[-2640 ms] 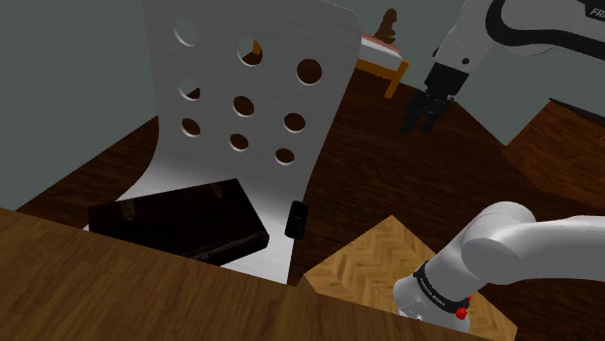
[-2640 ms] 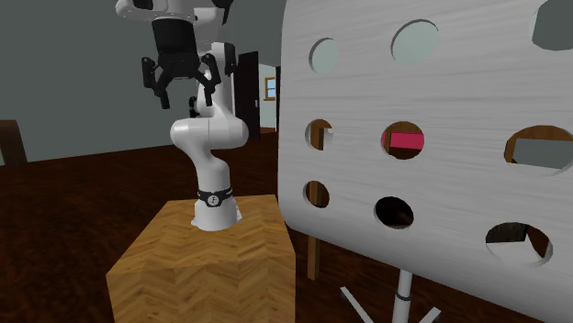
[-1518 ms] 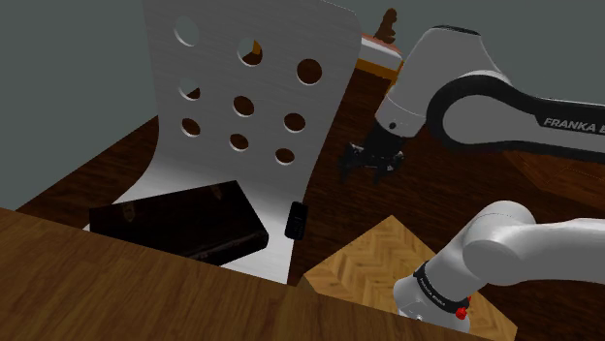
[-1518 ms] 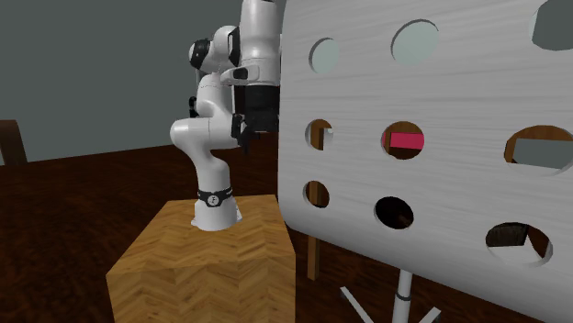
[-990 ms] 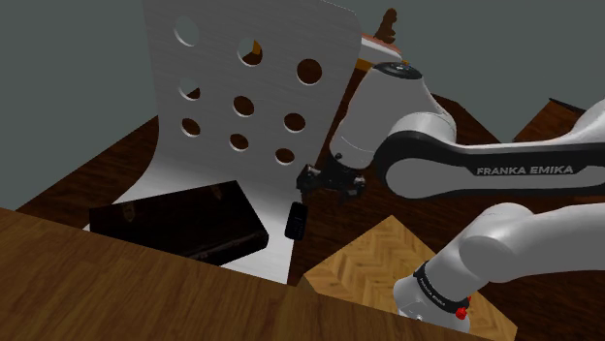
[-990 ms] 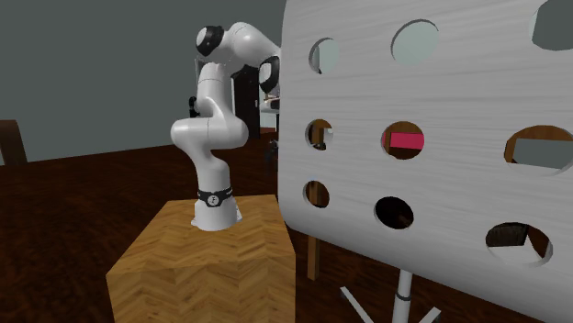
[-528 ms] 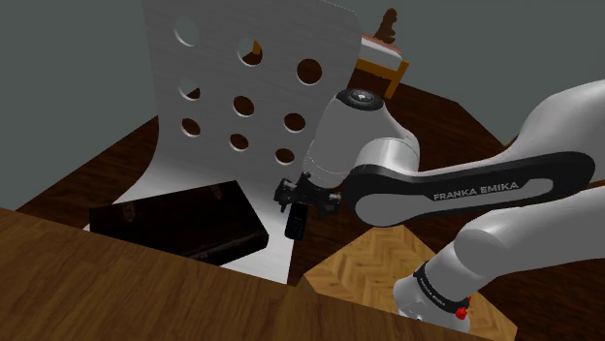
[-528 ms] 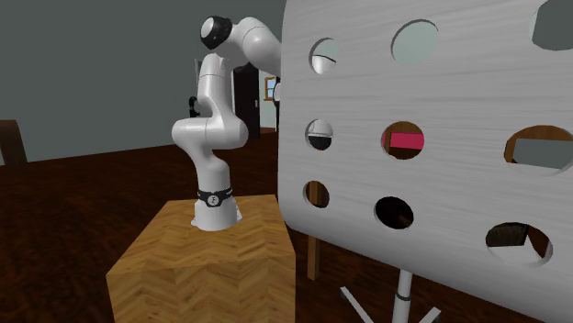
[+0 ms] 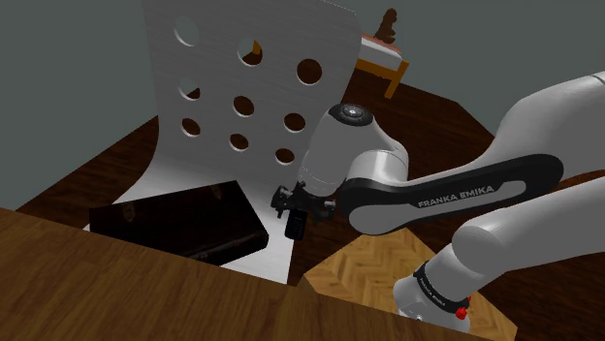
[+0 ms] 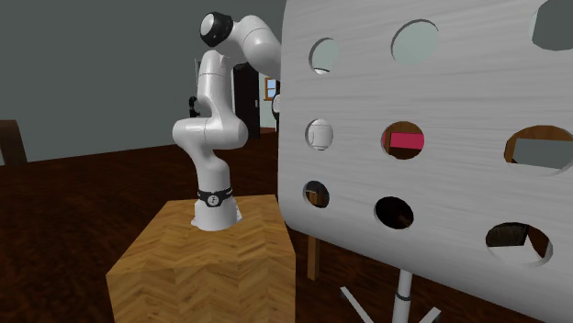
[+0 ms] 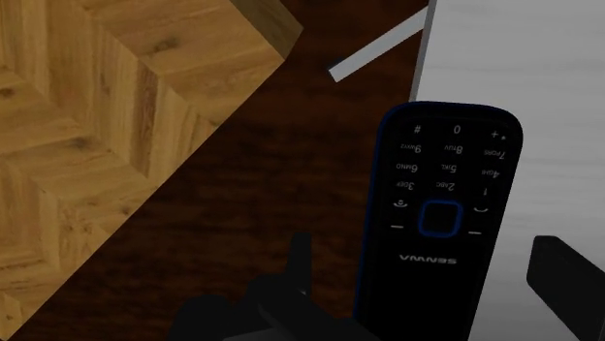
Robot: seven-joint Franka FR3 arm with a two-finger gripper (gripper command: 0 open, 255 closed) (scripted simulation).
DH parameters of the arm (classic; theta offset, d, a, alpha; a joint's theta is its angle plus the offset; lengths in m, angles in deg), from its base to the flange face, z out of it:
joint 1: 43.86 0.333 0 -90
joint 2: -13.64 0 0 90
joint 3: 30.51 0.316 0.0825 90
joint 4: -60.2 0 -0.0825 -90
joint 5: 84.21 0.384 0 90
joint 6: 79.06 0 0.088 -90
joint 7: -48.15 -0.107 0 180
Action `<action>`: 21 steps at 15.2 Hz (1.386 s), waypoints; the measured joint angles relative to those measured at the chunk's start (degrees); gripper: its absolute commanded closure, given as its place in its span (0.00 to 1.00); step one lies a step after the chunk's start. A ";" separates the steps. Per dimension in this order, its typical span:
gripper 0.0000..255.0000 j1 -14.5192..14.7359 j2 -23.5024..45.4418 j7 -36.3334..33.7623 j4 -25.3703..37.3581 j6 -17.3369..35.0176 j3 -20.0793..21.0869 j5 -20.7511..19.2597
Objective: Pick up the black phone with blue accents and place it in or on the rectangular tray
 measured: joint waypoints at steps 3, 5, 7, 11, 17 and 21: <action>0.00 -0.02 0.04 -0.04 -0.03 0.08 0.06 -0.02; 1.00 0.03 -0.04 -0.04 0.20 0.44 0.05 0.01; 1.00 -0.15 0.07 -0.14 0.43 0.95 0.16 -0.14; 1.00 -0.41 0.22 -0.47 0.65 0.72 0.40 -0.36; 1.00 1.05 -1.40 0.84 0.67 -1.78 -1.41 0.72; 1.00 2.87 -4.06 2.29 1.79 -5.58 -3.87 1.94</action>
